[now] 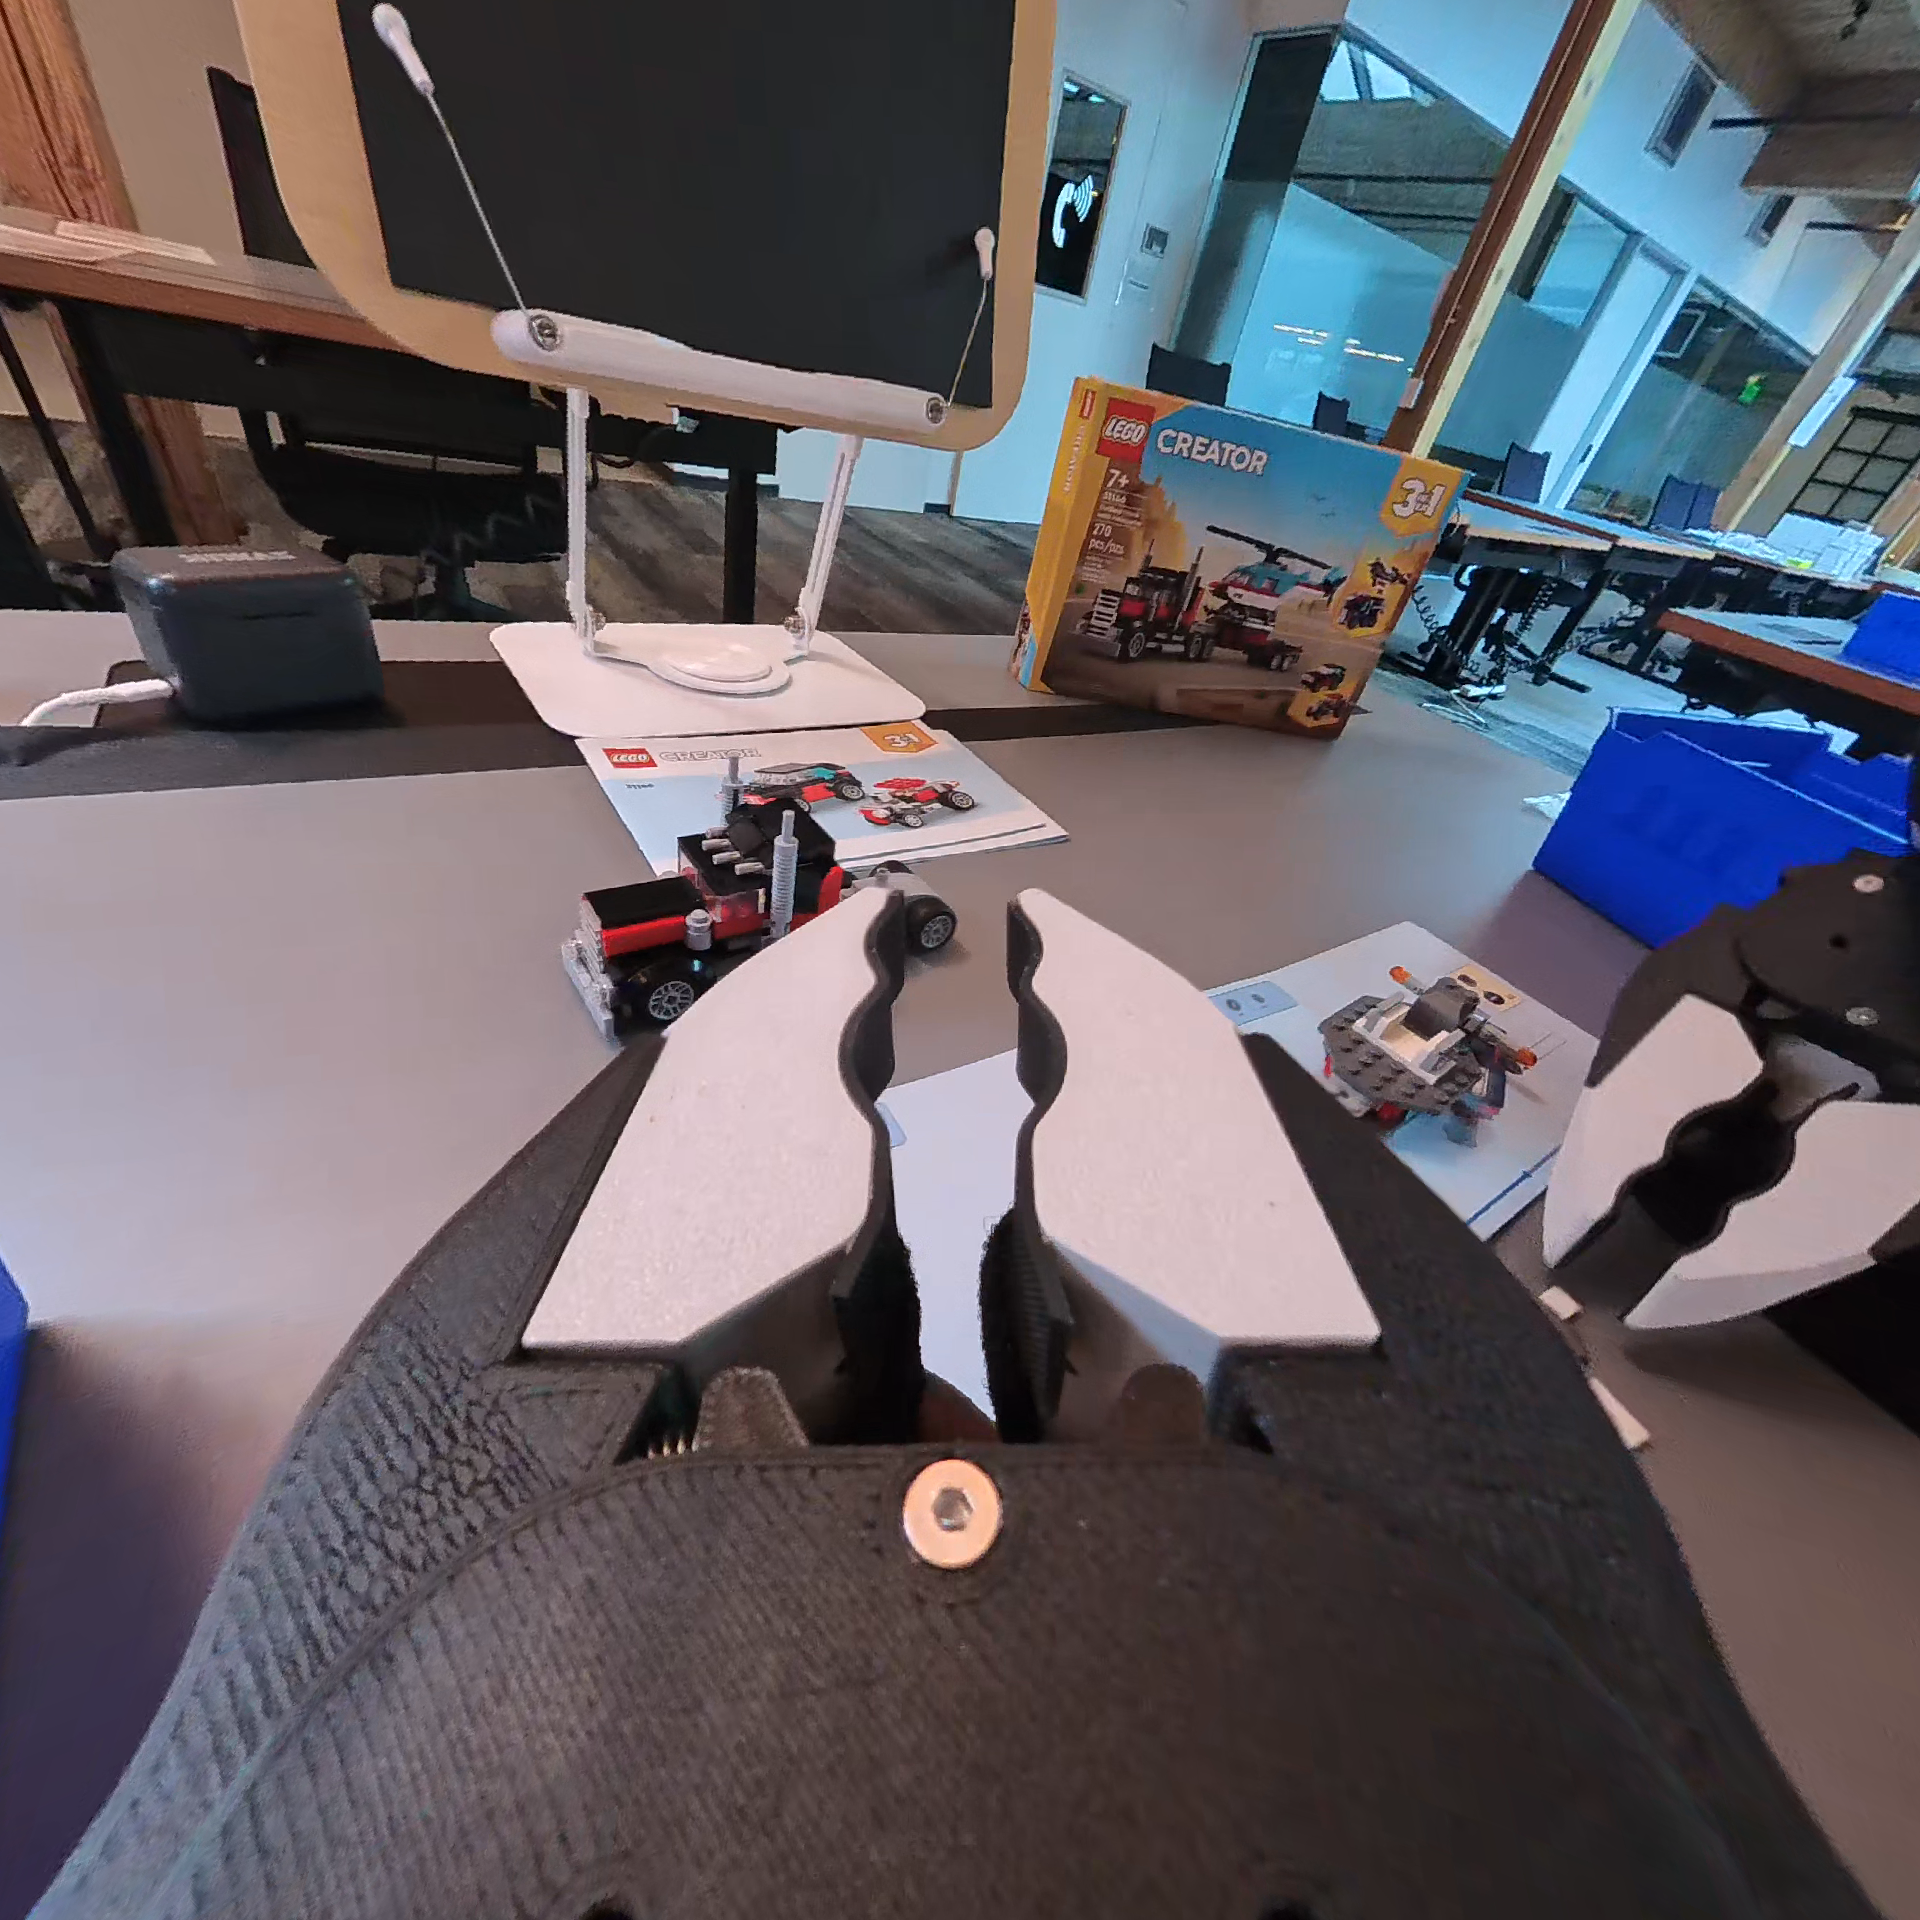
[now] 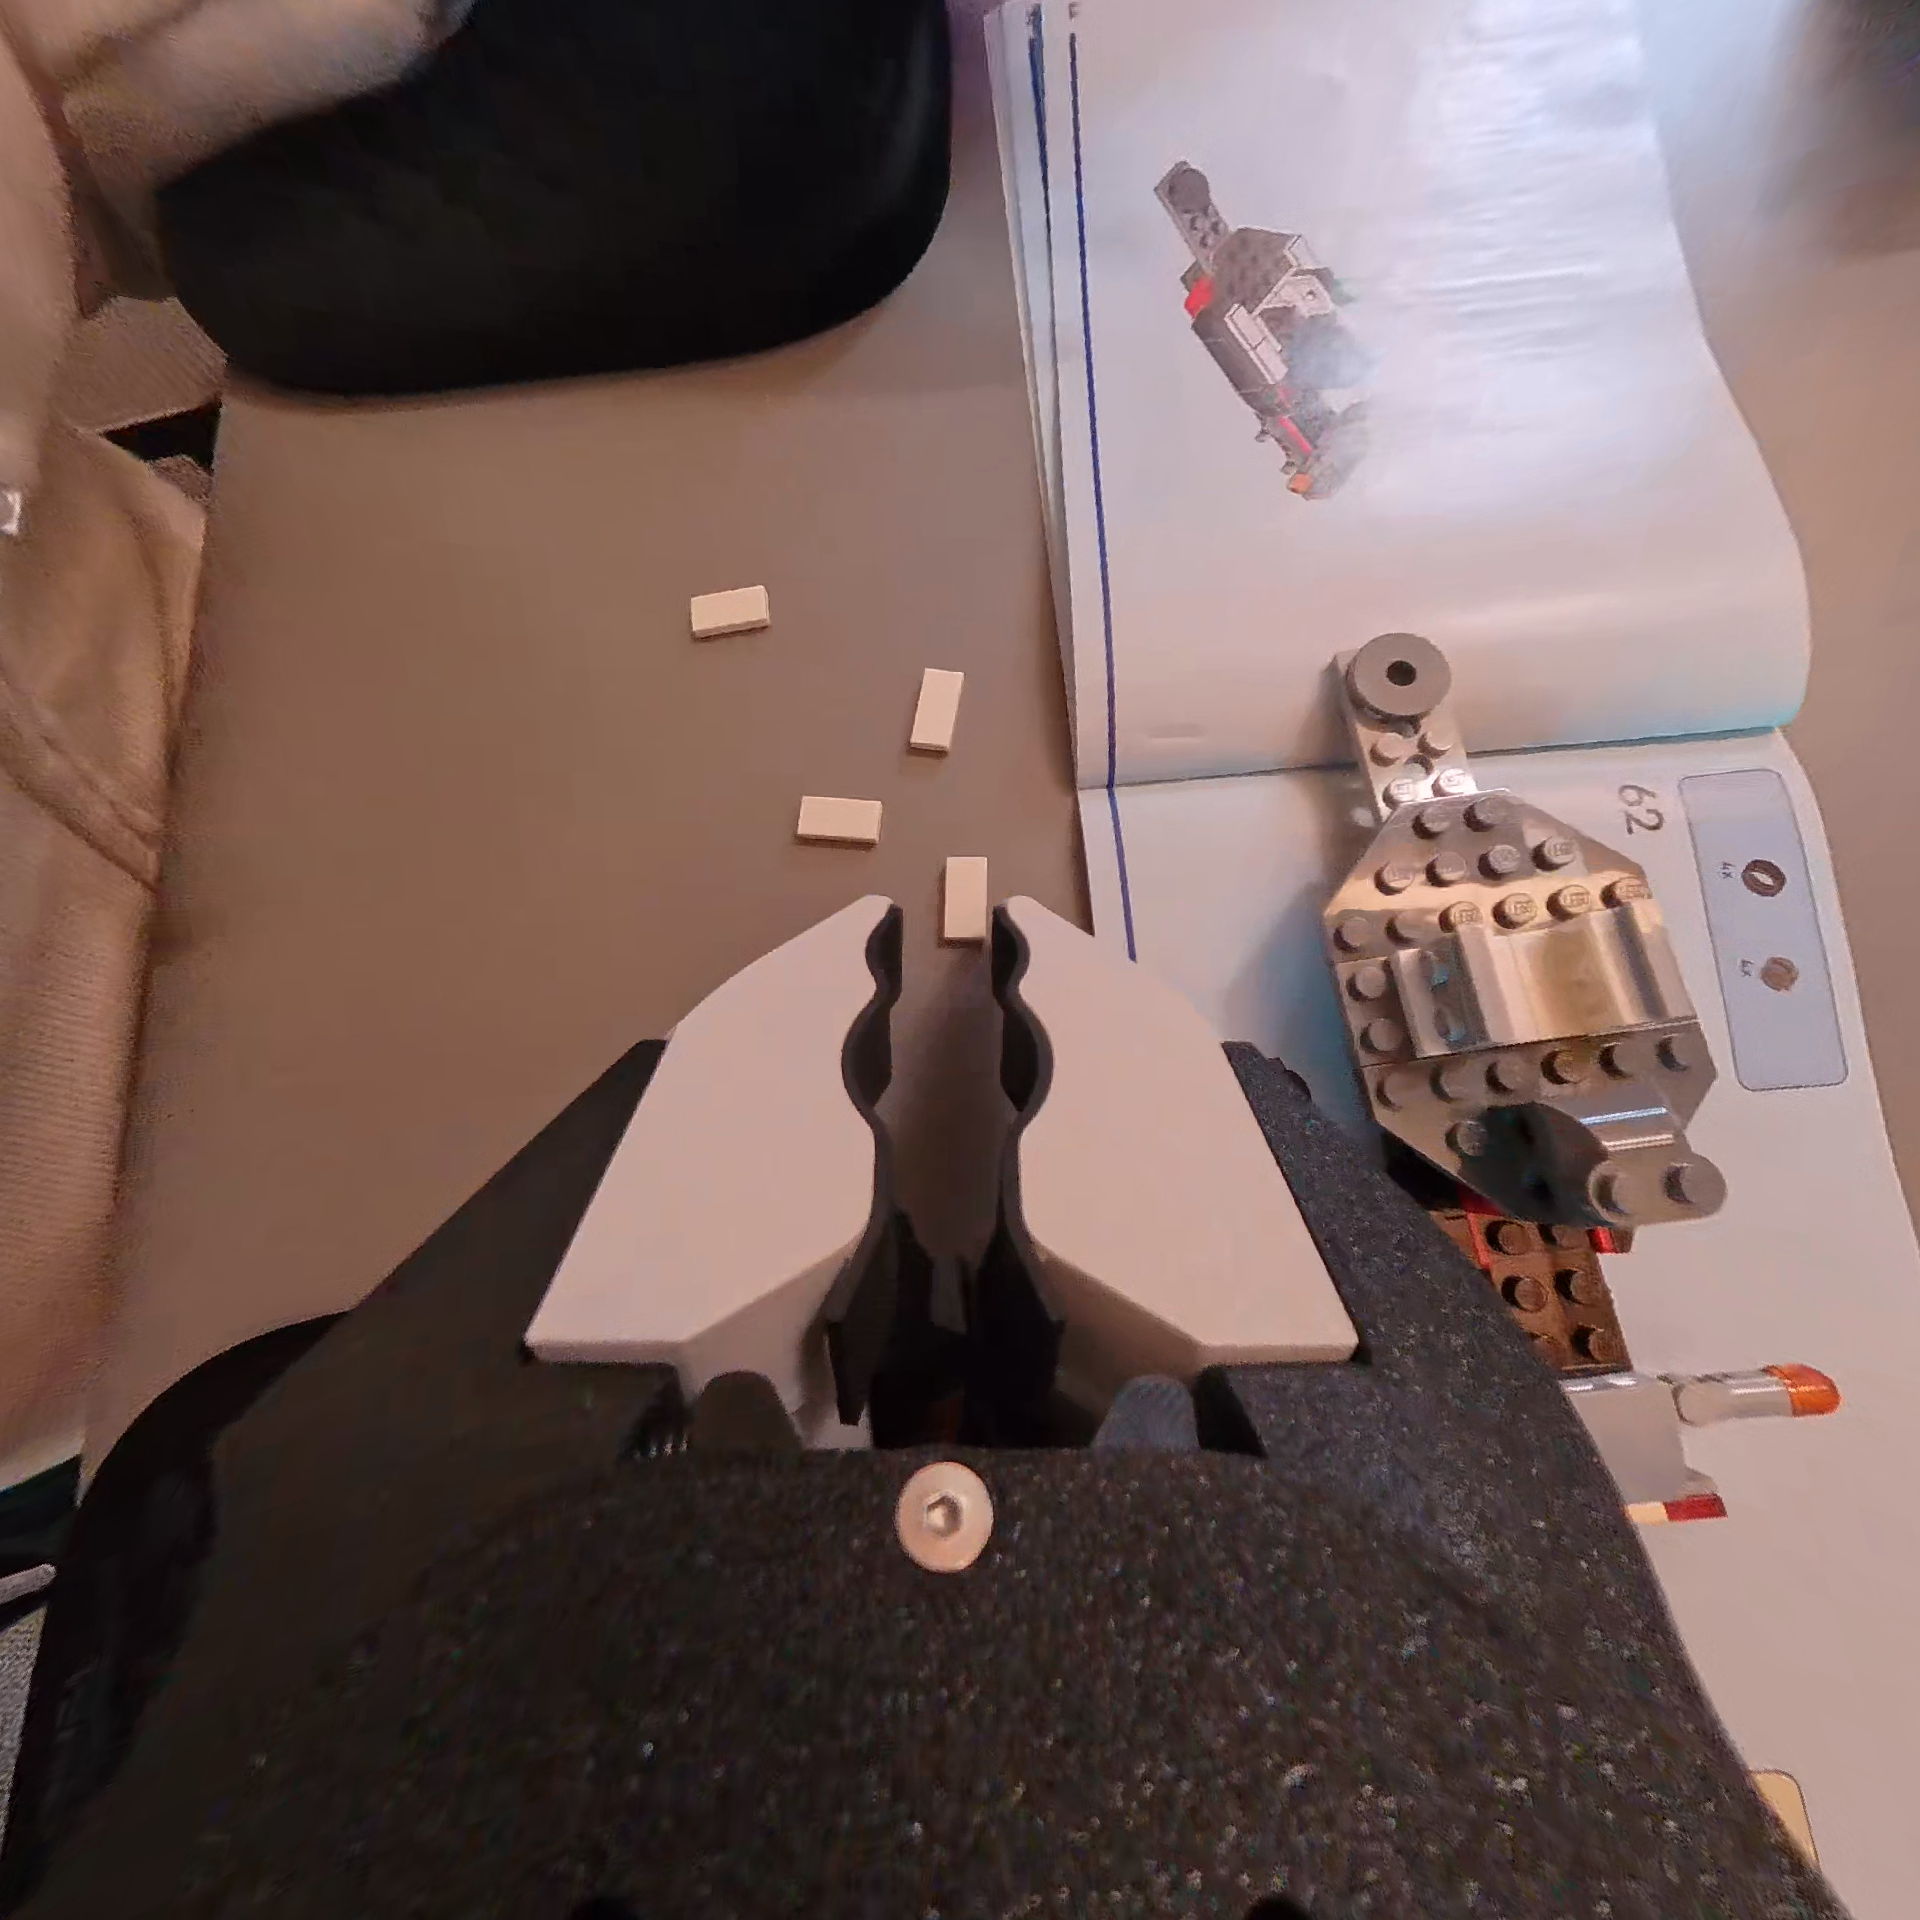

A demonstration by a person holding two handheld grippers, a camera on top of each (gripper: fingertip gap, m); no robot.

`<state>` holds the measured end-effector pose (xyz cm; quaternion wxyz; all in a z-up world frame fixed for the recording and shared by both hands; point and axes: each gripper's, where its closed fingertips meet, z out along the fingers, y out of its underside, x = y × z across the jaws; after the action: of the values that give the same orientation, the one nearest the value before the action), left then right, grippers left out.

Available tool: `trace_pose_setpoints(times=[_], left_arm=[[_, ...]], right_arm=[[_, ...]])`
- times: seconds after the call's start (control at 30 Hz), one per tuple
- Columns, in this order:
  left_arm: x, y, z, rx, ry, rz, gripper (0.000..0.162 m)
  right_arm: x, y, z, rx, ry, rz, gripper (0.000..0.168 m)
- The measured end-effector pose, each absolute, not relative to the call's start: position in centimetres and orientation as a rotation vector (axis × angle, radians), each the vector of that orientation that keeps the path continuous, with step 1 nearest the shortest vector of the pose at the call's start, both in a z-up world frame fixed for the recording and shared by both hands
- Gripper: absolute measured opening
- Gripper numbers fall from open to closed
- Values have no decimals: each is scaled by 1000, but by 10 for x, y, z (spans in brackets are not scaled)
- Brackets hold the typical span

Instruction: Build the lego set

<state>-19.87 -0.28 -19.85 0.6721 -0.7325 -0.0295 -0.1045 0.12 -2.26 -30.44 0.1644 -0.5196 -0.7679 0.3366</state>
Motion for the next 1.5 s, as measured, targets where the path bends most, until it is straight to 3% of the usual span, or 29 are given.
trace_pose_setpoints(times=[0.67,1.13,1.5], left_arm=[[-193,3,-222,-1796,65,-99,16],[-211,-2,-210,-1728,-57,-62,15],[-175,4,-221,-1815,181,-110,21]], right_arm=[[1,-24,-312,-1475,-2224,869,8],[19,16,-269,-1432,-2228,637,8],[26,38,-262,-1441,-2191,558,8]])
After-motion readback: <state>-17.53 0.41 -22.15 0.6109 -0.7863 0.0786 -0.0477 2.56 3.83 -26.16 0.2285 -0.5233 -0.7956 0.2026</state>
